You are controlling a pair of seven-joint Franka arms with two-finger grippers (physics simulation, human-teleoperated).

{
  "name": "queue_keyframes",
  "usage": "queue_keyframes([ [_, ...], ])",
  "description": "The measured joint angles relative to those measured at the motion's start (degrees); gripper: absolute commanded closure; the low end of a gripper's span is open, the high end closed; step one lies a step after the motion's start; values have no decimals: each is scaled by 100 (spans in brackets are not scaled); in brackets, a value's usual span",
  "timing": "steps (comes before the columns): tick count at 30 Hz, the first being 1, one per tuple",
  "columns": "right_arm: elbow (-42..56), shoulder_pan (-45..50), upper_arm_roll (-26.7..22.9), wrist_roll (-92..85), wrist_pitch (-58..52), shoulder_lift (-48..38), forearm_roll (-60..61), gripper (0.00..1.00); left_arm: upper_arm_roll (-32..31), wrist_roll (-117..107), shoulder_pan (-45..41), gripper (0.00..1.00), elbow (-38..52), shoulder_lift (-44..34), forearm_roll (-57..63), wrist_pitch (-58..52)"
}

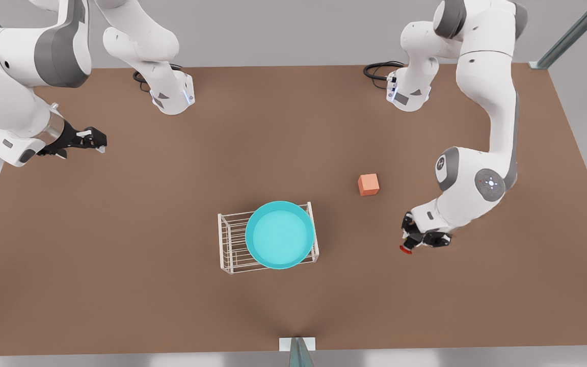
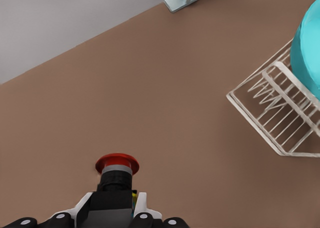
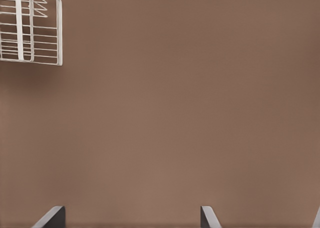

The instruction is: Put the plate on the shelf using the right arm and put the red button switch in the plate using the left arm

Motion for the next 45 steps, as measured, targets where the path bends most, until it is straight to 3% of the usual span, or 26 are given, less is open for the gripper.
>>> queue_keyframes([
  [4, 1, 48, -64, -34, -1, 3, 9, 0, -283, -1438, -924, 52, 654, 358, 207, 98],
  [10, -3, 31, -104, -72, -1, -1, 14, 0, -413, -3777, -1881, 52, 2903, 1850, 1420, -226],
  [17, -16, -4, -139, -101, -2, 2, 16, 0, -297, -6109, -2560, 51, 3352, 2469, 2113, -156],
  [19, -21, -14, -143, -108, -2, 3, 16, 0, -284, -6671, -2610, 0, 3355, 2512, 2236, -92],
  [22, -25, -20, -151, -116, -5, 3, 15, 0, -276, -7393, -2610, 0, 3356, 2522, 2328, -24],
  [25, -18, -7, -168, -123, -5, 3, 15, 0, -291, -7819, -2191, 0, 3365, 2058, 2178, -484],
  [30, 19, 13, -171, -127, -4, -7, 11, 0, -284, -7202, -1020, 0, 3525, 804, 1921, -2675],
  [35, 16, 62, -179, -130, -12, -46, 7, 0, -272, -6166, -480, 0, 1984, -563, 1998, -3796],
  [45, -16, 185, -228, -131, -35, -76, 3, 0, -169, -4862, -292, 0, 1971, -615, 1586, -4814],
])
